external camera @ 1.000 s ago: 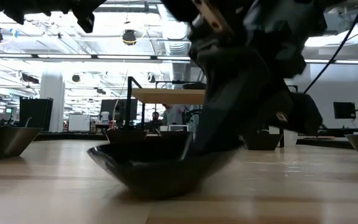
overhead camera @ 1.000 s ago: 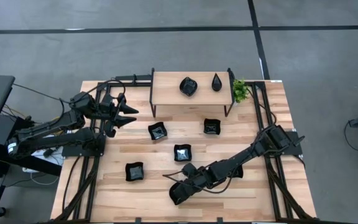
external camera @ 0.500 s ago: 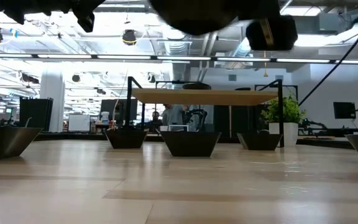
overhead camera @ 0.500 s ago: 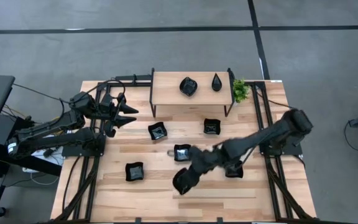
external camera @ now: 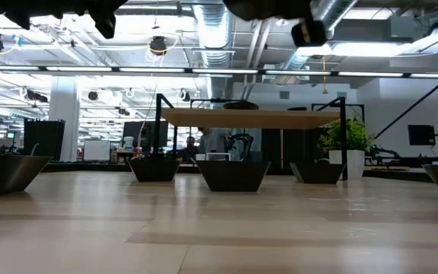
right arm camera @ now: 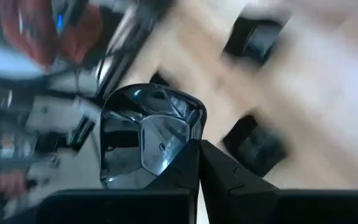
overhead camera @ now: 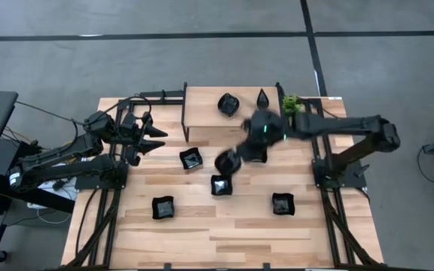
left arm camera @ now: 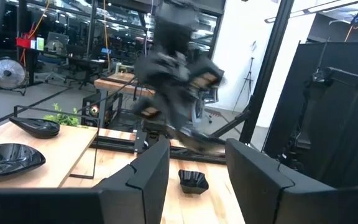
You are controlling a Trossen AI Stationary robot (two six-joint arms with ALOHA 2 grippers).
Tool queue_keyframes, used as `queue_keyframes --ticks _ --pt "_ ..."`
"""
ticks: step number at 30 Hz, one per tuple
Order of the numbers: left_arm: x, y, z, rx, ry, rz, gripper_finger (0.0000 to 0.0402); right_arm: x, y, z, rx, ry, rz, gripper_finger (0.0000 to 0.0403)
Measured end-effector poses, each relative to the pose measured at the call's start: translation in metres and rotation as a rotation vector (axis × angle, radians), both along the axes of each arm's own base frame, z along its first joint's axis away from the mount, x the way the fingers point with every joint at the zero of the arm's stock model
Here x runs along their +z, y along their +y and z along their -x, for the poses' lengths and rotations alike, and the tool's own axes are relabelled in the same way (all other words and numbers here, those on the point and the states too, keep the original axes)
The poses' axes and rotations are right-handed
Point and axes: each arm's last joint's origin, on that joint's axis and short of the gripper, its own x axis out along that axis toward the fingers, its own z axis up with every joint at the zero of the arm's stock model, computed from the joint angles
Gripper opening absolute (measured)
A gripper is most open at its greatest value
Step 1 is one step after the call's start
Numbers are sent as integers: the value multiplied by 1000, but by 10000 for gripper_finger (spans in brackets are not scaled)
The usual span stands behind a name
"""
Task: Pick & Place Mini shaped plates
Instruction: Stack the leaf-shaped plate on top of the leaf-shaped plates on the shelf
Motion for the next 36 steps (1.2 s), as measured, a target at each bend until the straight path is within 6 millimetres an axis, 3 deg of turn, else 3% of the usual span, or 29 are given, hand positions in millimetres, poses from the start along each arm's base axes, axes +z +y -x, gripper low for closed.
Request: queue_keyframes --ticks 11,14,20,29,36 --pt "1 0 0 0 -8 -2 159 5 -120 31 -10 -89 40 1" --pt "1 0 -1 0 -10 -1 159 15 -148 34 3 -121 95 1" --pt "0 1 -2 0 -2 2 159 31 -198 36 68 -7 179 1" --pt "-1 1 -3 0 1 1 159 31 -263 6 202 86 294 1" --pt "-1 1 -3 0 1 1 159 -4 -287 -18 312 176 260 8"
